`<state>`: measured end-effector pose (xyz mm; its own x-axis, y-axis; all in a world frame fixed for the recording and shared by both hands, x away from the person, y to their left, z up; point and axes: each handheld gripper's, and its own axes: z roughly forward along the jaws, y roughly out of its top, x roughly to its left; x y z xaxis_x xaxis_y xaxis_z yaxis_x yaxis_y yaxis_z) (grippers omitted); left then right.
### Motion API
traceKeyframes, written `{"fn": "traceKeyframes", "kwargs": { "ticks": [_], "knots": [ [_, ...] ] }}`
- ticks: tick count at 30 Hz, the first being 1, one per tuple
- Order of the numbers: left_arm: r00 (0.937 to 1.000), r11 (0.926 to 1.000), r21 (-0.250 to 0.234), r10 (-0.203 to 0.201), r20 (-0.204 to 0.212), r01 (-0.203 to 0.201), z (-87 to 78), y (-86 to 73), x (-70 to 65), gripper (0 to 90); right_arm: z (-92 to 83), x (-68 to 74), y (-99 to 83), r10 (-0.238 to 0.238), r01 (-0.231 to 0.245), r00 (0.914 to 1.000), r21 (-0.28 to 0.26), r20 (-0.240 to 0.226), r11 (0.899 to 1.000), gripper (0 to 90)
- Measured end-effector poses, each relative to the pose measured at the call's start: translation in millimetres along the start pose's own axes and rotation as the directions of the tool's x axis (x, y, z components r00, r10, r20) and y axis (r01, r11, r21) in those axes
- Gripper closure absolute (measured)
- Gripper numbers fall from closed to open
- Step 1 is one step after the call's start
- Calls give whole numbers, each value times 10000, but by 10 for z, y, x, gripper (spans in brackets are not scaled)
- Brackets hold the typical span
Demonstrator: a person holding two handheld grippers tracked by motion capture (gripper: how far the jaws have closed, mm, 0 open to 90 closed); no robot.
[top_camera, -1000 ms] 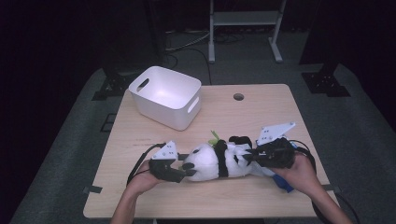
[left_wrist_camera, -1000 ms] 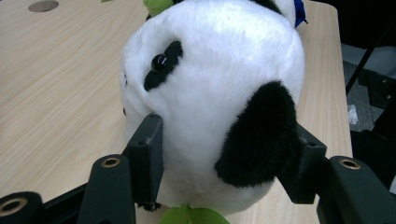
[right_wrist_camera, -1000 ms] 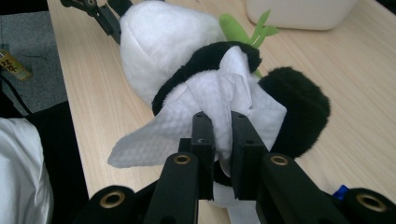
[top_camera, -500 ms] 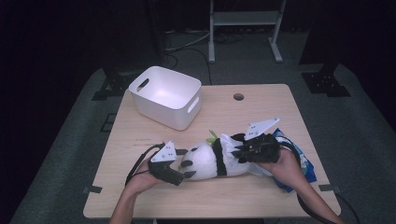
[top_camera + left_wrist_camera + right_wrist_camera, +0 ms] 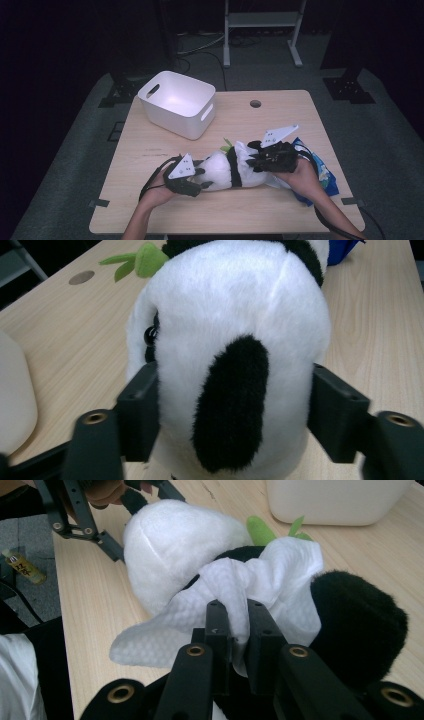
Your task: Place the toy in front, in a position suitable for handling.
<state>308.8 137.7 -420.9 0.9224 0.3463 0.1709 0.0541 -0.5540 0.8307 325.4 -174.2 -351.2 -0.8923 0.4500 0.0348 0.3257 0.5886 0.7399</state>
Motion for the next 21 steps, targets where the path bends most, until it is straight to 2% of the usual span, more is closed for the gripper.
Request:
{"fn": "traceKeyframes", "kwargs": {
  "ticks": [3, 8, 9, 14, 16, 18, 21],
  "knots": [
    [9999, 9999, -55, -118, 106, 118, -15, -2, 9, 393, -13, 31, 12, -44, 43, 9999, -103, -119, 9999, 808],
    [9984, 9988, -127, -459, 330, 463, -44, 22, 28, 418, -10, 130, 64, -303, 298, 9986, -105, -433, 9995, 808],
    [9966, 9973, -250, -674, 464, 686, -59, 34, 32, 420, -10, 147, 75, -360, 355, 9982, -110, -478, 9993, 808],
    [9914, 9959, -260, -840, 1006, 870, -125, 63, 47, 424, 2, 288, 144, -681, 671, 9934, -141, -920, 9976, 808],
    [9864, 9938, -232, -1046, 1270, 1084, -150, 61, 55, 424, 14, 345, 167, -890, 880, 9904, -140, -1062, 9960, 808],
    [9771, 9900, -237, -1330, 1660, 1388, -181, 50, 68, 425, 30, 412, 191, -990, 987, 9877, -87, -1208, 9951, 808],
    [9600, 9832, -93, -1756, 2182, 1820, -222, 38, 90, 426, 64, 493, 219, -1161, 1174, 9829, 9, -1427, 9931, 808]
  ]
}}
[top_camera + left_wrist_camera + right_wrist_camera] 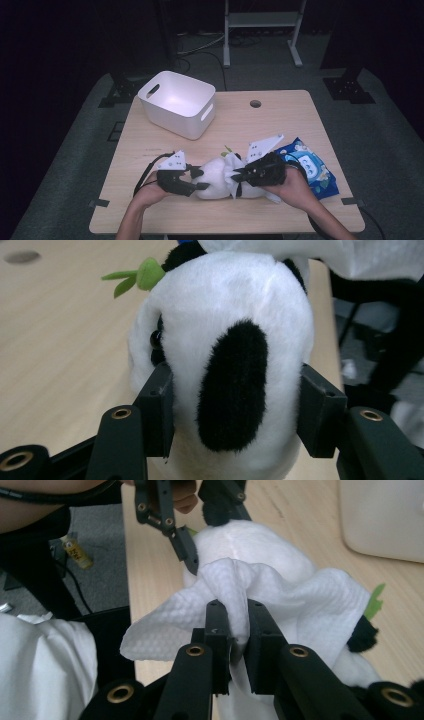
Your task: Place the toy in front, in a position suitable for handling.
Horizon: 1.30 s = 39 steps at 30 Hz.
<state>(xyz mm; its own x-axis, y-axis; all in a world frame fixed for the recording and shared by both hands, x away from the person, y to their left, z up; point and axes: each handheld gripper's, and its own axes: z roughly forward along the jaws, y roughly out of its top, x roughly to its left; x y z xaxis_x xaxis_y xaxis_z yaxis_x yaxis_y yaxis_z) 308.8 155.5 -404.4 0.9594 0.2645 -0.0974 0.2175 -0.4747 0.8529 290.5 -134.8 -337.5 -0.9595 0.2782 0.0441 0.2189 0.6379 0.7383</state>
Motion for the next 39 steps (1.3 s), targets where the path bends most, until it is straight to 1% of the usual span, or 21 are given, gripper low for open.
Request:
{"fn": "traceKeyframes", "kwargs": {
  "ticks": [2, 4, 5, 7, 9, 10, 11, 12, 14, 15, 17, 18, 20, 24, 26, 27, 29, 32, 35, 37, 39],
  "knots": [
    [9988, 9994, 181, -305, 380, 299, -9, -7, -1, 426, 43, 43, 22, -175, 178, 9997, 164, -141, 9997, 808],
    [9974, 9986, 255, -485, 527, 472, 3, -19, 4, 424, 102, 53, 24, -272, 279, 9995, 394, -166, 9988, 808],
    [9972, 9980, 320, -563, 483, 548, 16, -23, 1, 422, 134, 46, 16, -281, 288, 9995, 520, -141, 9982, 809],
    [9982, 9982, 333, -505, 335, 494, 22, -31, 16, 401, 188, 17, -3, -227, 235, 9997, 692, -121, 9973, 811],
    [9993, 9988, 315, -372, 82, 369, 21, -29, 23, 346, 219, -14, -10, -75, 82, 9999, 667, -107, 9977, 815],
    [9998, 9996, 221, -200, -50, 201, 17, -23, 24, 329, 225, -34, -12, -142, 147, 9999, 651, -77, 9978, 816],
    [9998, 9998, 168, -77, -174, 80, 11, -17, 21, 310, 231, -49, -10, -76, 77, 10000, 655, -16, 9978, 817],
    [9995, 9999, 130, -25, -299, 29, 7, -9, 17, 283, 236, -74, -9, -93, 91, 10000, 633, 31, 9980, 817],
    [9976, 9995, -38, 321, -612, -324, -25, 15, 1, 257, 248, -116, -3, -73, 57, 9997, 642, 233, 9979, 817],
    [9967, 9992, -81, 373, -721, -380, -36, 22, -4, 242, 252, -141, 2, -28, 11, 9996, 628, 269, 9980, 817],
    [9940, 9985, -50, 536, -951, -543, -38, 23, -6, 204, 266, -181, 16, 156, -173, 9995, 576, 292, 9982, 817],
    [9925, 9977, 3, 668, -1027, -671, -32, 16, -4, 199, 275, -192, 26, 147, -170, 9991, 599, 393, 9981, 817],
    [9918, 9979, 32, 648, -1103, -648, -11, -4, 6, 208, 301, -214, 56, 46, -78, 9987, 603, 516, 9982, 816],
    [9908, 9979, -45, 635, -1192, -645, 10, -22, 6, 311, 328, -203, 111, -62, 23, 9980, 621, 633, 9981, 815],
    [9910, 9981, -110, 584, -1205, -602, 21, -24, 5, 343, 334, -182, 144, -120, 88, 9978, 496, 656, 9987, 814],
    [9907, 9979, -108, 624, -1206, -642, 31, -20, 2, 345, 341, -174, 163, -112, 90, 9985, 405, 537, 9991, 814],
    [9901, 9975, -72, 688, -1220, -702, 51, -6, -8, 344, 371, -145, 213, -251, 236, 9985, 304, 488, 9993, 810],
    [9900, 9975, -32, 693, -1225, -702, 61, 0, -14, 344, 422, -113, 277, -414, 411, 9987, 117, 284, 9991, 808],
    [9904, 9980, -49, 618, -1237, -629, 60, -7, -12, 339, 476, -77, 327, -607, 599, 9976, 251, 337, 9979, 806],
    [9907, 9985, -80, 525, -1254, -539, 58, -11, -8, 337, 473, -85, 330, -586, 573, 9977, 394, 345, 9976, 806],
    [9906, 9985, -45, 527, -1264, -537, 57, -7, -7, 337, 444, -103, 306, -627, 601, 9969, 537, 485, 9967, 806]
  ]
}}
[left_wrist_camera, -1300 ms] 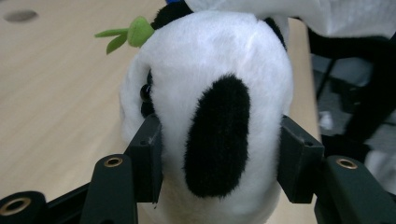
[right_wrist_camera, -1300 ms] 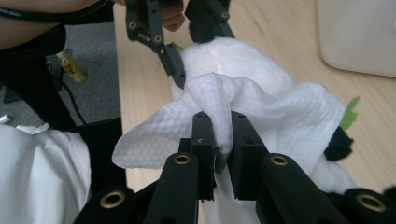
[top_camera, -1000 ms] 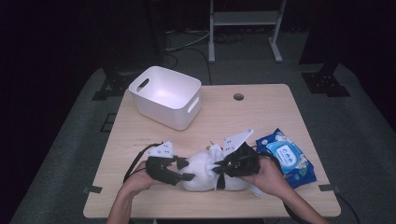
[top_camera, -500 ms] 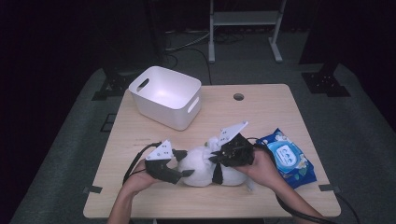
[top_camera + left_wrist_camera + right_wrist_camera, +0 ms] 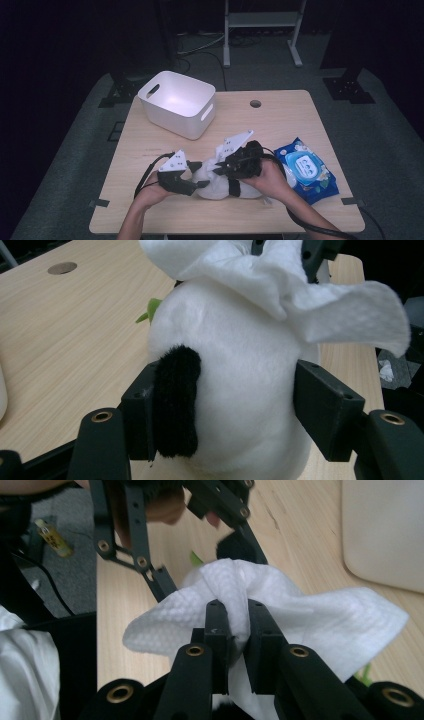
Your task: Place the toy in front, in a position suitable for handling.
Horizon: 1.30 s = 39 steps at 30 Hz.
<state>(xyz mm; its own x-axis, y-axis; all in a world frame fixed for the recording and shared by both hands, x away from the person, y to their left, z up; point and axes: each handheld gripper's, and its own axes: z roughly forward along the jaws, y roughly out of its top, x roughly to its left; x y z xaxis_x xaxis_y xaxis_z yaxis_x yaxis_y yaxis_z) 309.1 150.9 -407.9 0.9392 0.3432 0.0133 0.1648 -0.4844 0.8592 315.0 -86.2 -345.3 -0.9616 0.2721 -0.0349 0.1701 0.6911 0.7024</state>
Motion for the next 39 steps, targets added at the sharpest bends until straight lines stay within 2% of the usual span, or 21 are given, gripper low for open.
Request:
{"fn": "traceKeyframes", "kwargs": {
  "ticks": [5, 8, 14, 20, 23, 27, 32, 37, 39],
  "knots": [
    [10000, 10000, -16, -49, -34, 49, 1, -2, 10, 334, -144, -27, -190, 203, -219, 9990, 397, 402, 9990, 804],
    [10000, 10000, -68, -40, -83, 40, 16, 3, 2, 333, -292, -45, -320, 451, -460, 9980, 180, 452, 9988, 805],
    [9997, 9999, 34, -144, -181, 145, 7, -2, 26, 330, -615, -26, -490, 560, -585, 9919, 186, 1144, 9981, 805],
    [9995, 9997, 31, -227, -202, 228, 10, -3, 36, 328, -793, -92, -718, 1099, -1154, 9830, 295, 1473, 9929, 806],
    [9993, 9996, 11, -296, -215, 296, 14, -4, 38, 329, -844, -107, -765, 1266, -1314, 9801, 215, 1526, 9911, 805],
    [9991, 9993, 11, -363, -238, 364, 17, -3, 39, 327, -797, -94, -729, 1234, -1272, 9810, 156, 1495, 9918, 801],
    [9989, 9992, 14, -399, -237, 400, 18, -1, 36, 326, -652, -79, -608, 942, -958, 9873, 68, 1279, 9954, 791],
    [9983, 9986, -12, -527, -240, 526, 21, -2, 44, 324, -528, -67, -471, 647, -673, 9893, 154, 1304, 9976, 725],
    [9986, 9988, 19, -480, -243, 480, 20, 1, 45, 324, -499, -66, -423, 602, -616, 9900, 72, 1278, 9981, 673]
  ]
}}
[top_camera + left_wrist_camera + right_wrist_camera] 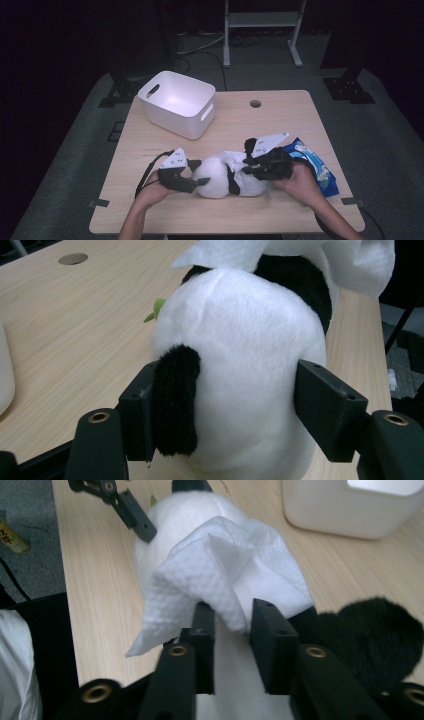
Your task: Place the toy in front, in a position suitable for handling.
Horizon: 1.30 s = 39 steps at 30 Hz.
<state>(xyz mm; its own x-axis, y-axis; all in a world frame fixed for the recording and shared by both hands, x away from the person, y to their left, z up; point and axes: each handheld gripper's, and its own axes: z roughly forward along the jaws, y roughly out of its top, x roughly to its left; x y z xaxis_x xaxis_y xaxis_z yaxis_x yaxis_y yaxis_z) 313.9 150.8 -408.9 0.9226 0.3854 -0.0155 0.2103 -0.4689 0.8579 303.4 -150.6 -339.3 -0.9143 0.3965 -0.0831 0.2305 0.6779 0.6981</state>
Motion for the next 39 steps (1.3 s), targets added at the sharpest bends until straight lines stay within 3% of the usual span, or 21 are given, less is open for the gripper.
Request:
{"fn": "traceKeyframes", "kwargs": {
  "ticks": [6, 13, 23, 28, 33, 39],
  "knots": [
    [10000, 10000, 60, 61, -2, -61, -3, 6, -6, 324, 115, 34, 129, -296, 296, 9996, -114, -11, 9995, 533],
    [10000, 10000, 69, 35, 11, -35, -1, 9, -7, 324, 233, 64, 217, -408, 403, 9982, -123, -447, 9991, 424],
    [9999, 9998, 124, 149, 14, -149, 1, 20, -24, 325, 393, 87, 329, -528, 521, 9937, -104, -984, 9986, 360],
    [9998, 9997, 125, 199, 26, -200, 4, 25, -31, 325, 467, 68, 366, -493, 495, 9950, 0, -866, 9988, 491],
    [9999, 9998, 118, 132, 23, -133, 1, 16, -21, 325, 482, 71, 341, -743, 749, 9956, 71, -578, 9972, 769],
    [10000, 9999, 84, 88, -6, -88, 10, 17, -14, 324, 266, 71, 255, -881, 886, 9952, 106, -418, 9960, 815]
  ]
}}
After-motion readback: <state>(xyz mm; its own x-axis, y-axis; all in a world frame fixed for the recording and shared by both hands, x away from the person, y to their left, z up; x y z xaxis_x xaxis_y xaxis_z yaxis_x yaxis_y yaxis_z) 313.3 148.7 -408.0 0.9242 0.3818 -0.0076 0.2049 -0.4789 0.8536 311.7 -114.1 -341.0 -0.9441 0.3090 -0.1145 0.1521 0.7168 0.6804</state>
